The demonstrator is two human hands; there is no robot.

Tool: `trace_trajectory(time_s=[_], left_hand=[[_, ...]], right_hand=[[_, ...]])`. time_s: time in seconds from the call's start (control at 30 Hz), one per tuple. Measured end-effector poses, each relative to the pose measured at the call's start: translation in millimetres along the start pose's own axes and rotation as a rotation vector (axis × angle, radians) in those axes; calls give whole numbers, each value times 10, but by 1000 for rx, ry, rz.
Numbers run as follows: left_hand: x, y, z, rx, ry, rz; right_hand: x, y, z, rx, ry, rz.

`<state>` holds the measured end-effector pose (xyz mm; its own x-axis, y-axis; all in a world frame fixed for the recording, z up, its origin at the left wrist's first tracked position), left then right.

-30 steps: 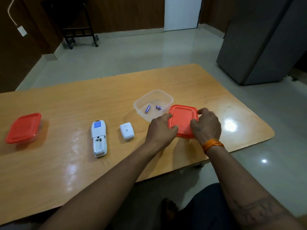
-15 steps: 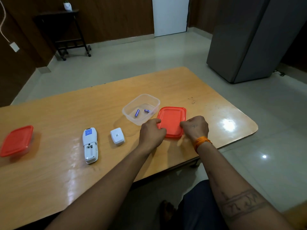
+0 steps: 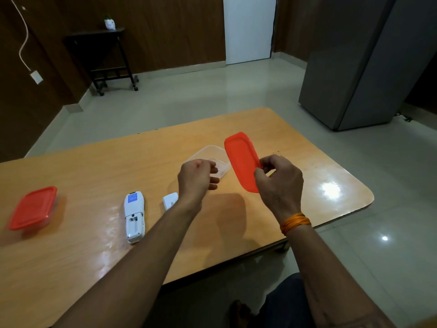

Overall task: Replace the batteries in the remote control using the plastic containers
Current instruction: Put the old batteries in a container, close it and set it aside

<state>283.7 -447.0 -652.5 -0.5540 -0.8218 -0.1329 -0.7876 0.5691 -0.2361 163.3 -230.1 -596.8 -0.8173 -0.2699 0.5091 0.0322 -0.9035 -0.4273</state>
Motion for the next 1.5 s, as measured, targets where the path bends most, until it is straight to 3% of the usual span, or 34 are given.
trace_trajectory(time_s=[0.17, 0.3, 0.4, 0.53, 0.6, 0.77, 0.87, 1.5], left_hand=[[209, -228, -120, -114, -190, 116], [367, -369, -209, -96, -163, 116], [484, -444, -193, -100, -133, 96], [594, -497, -127, -98, -89, 74], [665, -521, -92, -57, -58, 69], [924, -684, -160, 273, 156, -23], [1072, -672, -166, 393, 209, -23], [1322, -576, 218, 487, 77, 46]], right_hand=[[-39, 104, 375, -51, -247, 26], [5, 276, 423, 39, -272, 97], [87, 394, 296, 198, -75, 74], [33, 723, -136, 712, 589, 11], [-38, 1010, -193, 792, 715, 70], [-109, 1284, -362, 619, 745, 63], [-92, 1442, -438, 649, 788, 87], [-174, 1660, -611, 563, 883, 221]])
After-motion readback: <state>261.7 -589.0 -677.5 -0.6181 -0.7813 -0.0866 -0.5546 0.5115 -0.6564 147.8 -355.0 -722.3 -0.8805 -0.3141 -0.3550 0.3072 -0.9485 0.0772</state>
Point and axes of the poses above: each hand's wrist, its own x-axis towards the middle knuckle, its own y-axis out of the palm, z = x × y, the point moved 10 cm from there along x, towards the middle knuckle, and after that the axes turned 5 degrees about x, right-handed, at the moved point
